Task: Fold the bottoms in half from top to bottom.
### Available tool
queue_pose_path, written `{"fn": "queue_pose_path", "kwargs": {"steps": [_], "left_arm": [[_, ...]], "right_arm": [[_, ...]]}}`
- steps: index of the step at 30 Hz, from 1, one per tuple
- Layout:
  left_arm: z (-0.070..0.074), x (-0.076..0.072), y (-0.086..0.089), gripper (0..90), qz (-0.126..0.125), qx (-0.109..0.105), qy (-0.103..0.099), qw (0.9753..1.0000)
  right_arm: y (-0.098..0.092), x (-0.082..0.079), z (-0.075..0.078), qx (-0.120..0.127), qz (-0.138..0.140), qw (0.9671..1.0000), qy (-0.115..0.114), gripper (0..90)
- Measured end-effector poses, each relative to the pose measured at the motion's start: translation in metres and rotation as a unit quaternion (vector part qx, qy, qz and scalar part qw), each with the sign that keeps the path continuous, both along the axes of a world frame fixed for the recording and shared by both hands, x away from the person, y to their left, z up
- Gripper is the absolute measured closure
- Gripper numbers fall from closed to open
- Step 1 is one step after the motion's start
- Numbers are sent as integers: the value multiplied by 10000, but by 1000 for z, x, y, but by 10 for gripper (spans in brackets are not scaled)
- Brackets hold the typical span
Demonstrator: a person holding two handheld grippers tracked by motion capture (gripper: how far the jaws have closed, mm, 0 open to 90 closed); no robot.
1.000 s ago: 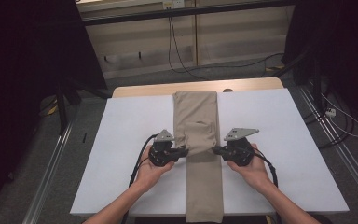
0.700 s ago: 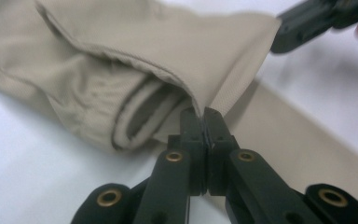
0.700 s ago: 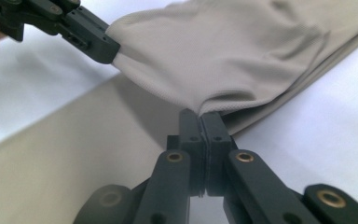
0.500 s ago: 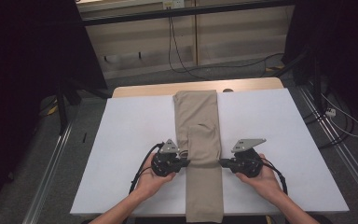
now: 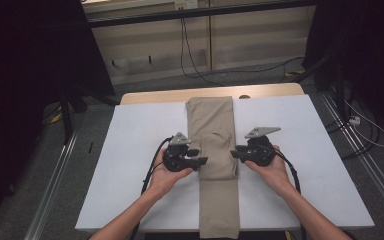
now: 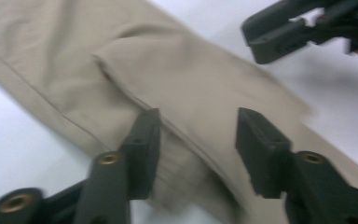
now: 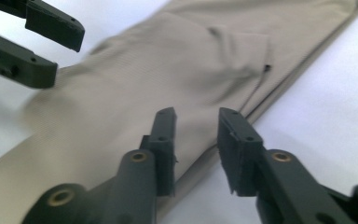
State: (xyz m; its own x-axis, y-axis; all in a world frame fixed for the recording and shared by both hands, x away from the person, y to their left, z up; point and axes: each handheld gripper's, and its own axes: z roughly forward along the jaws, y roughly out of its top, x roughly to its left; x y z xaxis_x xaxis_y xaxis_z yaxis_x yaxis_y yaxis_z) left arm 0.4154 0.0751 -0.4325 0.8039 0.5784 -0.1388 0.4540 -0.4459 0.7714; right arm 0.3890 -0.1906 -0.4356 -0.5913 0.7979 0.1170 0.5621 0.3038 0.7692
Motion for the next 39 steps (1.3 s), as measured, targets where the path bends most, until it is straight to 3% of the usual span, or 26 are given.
{"fn": "queue_pose_path", "kwargs": {"steps": [3, 4, 5, 6, 8, 12, 16, 18, 21, 24, 27, 29, 31, 33, 34, 35, 36, 39], "left_arm": [[-11, 11, -5, 494, 92, 58, 169, 9998], [-12, 11, -5, 566, 32, 23, 244, 9997], [-13, 11, -4, 716, -39, -35, 298, 9995], [-11, 8, -2, 818, -32, -62, 273, 9996], [-4, 3, 2, 890, -135, -210, 278, 9993], [8, -14, 11, 895, -363, -302, 235, 9986], [7, -28, 19, 890, -403, -291, 214, 9985], [4, -35, 20, 893, -448, -358, 338, 9978], [5, -46, 17, 890, -607, -306, 252, 9974], [3, -48, 12, 890, -704, -277, 255, 9968], [-1, -52, 10, 892, -847, -187, 303, 9958], [-2, -57, 12, 892, -917, -127, 292, 9953], [-6, -61, 15, 892, -946, -85, 321, 9950], [-10, -67, 19, 892, -976, 49, 331, 9947], [-12, -69, 21, 891, -993, 83, 318, 9945], [-14, -71, 23, 891, -979, 66, 347, 9946], [-15, -73, 24, 890, -998, 76, 374, 9943], [-14, -78, 24, 887, -1054, 99, 344, 9938]], "right_arm": [[5, 8, -13, -182, -129, 9996, 179, 617], [5, 8, -16, -203, -134, 9994, 261, 665], [4, 6, -18, -212, -68, 9994, 276, 773], [4, 4, -18, -204, -62, 9994, 254, 802], [2, -2, -12, -111, -6, 9998, 191, 900], [-3, -19, 1, 129, 180, 9997, 63, 900], [-5, -37, 2, 161, 362, 9992, 49, 900], [-4, -40, 0, 228, 444, 9987, 140, 900], [-1, -49, 0, 277, 557, 9980, 121, 900], [2, -46, 5, 431, 425, 9982, 9, 680], [9, -38, 7, 418, 421, 9982, -19, 608], [17, -38, 0, 257, 487, 9984, 111, 578], [24, -43, -11, -57, 520, 9983, 259, 554], [29, -52, -16, -384, 524, 9976, 219, 605], [28, -56, -16, -437, 564, 9972, 236, 712], [27, -59, -16, -388, 611, 9970, 285, 757], [27, -64, -16, -426, 621, 9968, 283, 864], [24, -73, -15, -384, 752, 9960, 303, 900]]}}
